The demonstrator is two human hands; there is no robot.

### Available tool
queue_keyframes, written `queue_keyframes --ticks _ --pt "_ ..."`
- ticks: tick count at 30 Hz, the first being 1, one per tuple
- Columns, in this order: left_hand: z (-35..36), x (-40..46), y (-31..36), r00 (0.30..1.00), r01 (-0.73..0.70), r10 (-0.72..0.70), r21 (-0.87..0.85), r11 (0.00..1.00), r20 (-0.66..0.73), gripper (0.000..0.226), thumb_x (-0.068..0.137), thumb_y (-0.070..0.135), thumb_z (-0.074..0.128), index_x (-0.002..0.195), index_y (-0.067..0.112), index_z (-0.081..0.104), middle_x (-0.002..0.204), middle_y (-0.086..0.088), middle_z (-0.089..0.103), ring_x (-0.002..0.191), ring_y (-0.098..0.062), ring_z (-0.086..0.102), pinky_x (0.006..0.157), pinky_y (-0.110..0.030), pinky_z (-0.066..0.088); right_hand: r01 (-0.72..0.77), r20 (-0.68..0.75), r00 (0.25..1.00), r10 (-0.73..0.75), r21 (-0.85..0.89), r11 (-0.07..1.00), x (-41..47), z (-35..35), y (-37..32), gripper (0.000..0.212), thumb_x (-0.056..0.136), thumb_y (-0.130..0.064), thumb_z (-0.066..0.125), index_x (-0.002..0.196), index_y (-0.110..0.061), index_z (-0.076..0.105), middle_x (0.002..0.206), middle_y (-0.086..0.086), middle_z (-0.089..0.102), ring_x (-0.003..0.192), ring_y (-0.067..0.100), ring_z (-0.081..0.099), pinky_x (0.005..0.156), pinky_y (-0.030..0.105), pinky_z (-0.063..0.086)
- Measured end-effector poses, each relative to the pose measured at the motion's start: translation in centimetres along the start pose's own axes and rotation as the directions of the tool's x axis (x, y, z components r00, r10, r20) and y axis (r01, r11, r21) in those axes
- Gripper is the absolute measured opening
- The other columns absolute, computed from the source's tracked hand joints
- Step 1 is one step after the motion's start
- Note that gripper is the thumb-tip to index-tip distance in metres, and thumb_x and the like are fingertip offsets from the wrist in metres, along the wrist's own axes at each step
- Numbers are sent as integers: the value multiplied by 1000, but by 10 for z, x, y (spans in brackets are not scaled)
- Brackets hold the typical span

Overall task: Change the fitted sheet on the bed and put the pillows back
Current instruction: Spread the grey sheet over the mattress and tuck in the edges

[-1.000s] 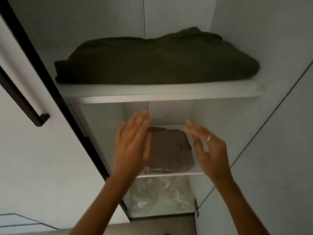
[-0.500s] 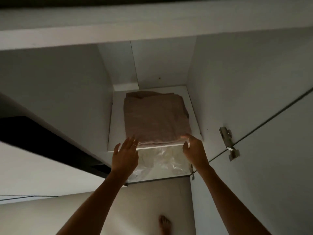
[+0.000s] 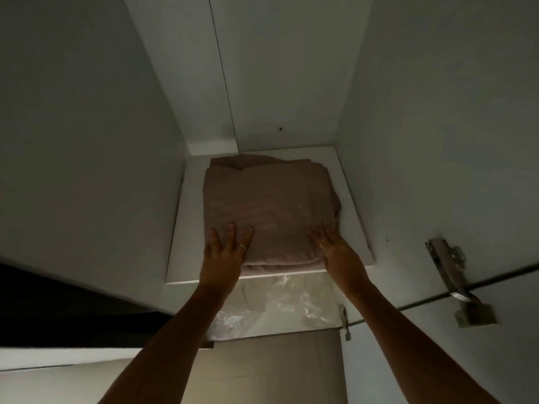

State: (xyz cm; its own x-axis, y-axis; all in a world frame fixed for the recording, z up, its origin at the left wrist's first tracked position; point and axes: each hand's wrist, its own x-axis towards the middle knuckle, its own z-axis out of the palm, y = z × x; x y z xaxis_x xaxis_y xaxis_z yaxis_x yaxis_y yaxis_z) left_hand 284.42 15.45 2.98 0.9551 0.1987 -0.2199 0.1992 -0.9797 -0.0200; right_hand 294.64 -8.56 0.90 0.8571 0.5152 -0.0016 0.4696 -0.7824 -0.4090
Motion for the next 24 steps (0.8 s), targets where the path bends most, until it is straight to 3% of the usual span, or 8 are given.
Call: queue_keyframes --ticks 3,5,8,11,13,16,20,24 --pt "-21 -3 -6 999 -11 12 -20 1000 38 80 98 25 51 153 26 -7 161 -14 3 140 -51 18 101 -58 42 -19 34 999 18 26 999 1 -23 -19 42 99 -13 45 141 -18 46 137 16 52 115 35 57 101 45 46" --pt "-43 -16 -7 995 -3 12 -83 997 99 71 102 29 40 152 27 -11 162 -10 1 140 -44 24 106 -53 39 -51 20 999 51 34 998 -4 -48 -34 41 96 -10 47 136 -15 51 124 16 61 110 33 60 98 42 49" --pt "-73 -60 -8 996 18 6 -273 962 84 64 102 33 38 153 29 -1 158 -11 20 128 -36 46 106 -44 40 -70 -76 994 82 151 986 -23 -97 -64 40 89 -1 50 125 -13 62 106 17 68 97 33 65 87 44 54" --pt "-99 -121 -5 996 88 -63 -563 821 64 56 103 25 38 151 38 13 137 -13 49 115 -27 55 101 -33 41 50 -127 992 -21 232 971 -45 -147 -102 32 88 -3 60 118 -10 66 105 10 71 94 24 68 87 36 55" --pt "-115 -168 0 991 128 -121 -667 734 57 51 103 24 33 147 42 14 118 -12 59 101 -21 59 94 -27 43 121 -84 991 -102 275 954 -59 -178 -131 32 87 -3 63 117 -10 67 106 7 71 95 19 68 88 26 53" --pt "-120 -241 10 970 179 -241 -697 694 9 58 98 13 34 147 33 12 114 -14 64 102 -26 63 87 -26 46 167 116 971 -209 298 940 -80 -218 -169 34 88 -4 60 120 -15 65 113 2 68 102 14 64 85 13 46" --pt "-116 -333 12 938 215 -346 -796 566 8 71 89 -5 42 138 44 29 108 -7 70 94 -21 65 77 -14 43 314 308 867 -392 273 909 -110 -245 -230 30 88 -5 61 110 -24 68 102 3 69 93 16 65 83 27 54" --pt "-97 -418 9 894 299 -442 -839 455 79 64 87 3 40 139 41 35 112 -7 69 100 -23 65 87 -27 51 489 403 728 -554 261 832 -154 -235 -304 23 86 -3 58 95 -20 69 91 4 69 85 18 65 79 40 54"
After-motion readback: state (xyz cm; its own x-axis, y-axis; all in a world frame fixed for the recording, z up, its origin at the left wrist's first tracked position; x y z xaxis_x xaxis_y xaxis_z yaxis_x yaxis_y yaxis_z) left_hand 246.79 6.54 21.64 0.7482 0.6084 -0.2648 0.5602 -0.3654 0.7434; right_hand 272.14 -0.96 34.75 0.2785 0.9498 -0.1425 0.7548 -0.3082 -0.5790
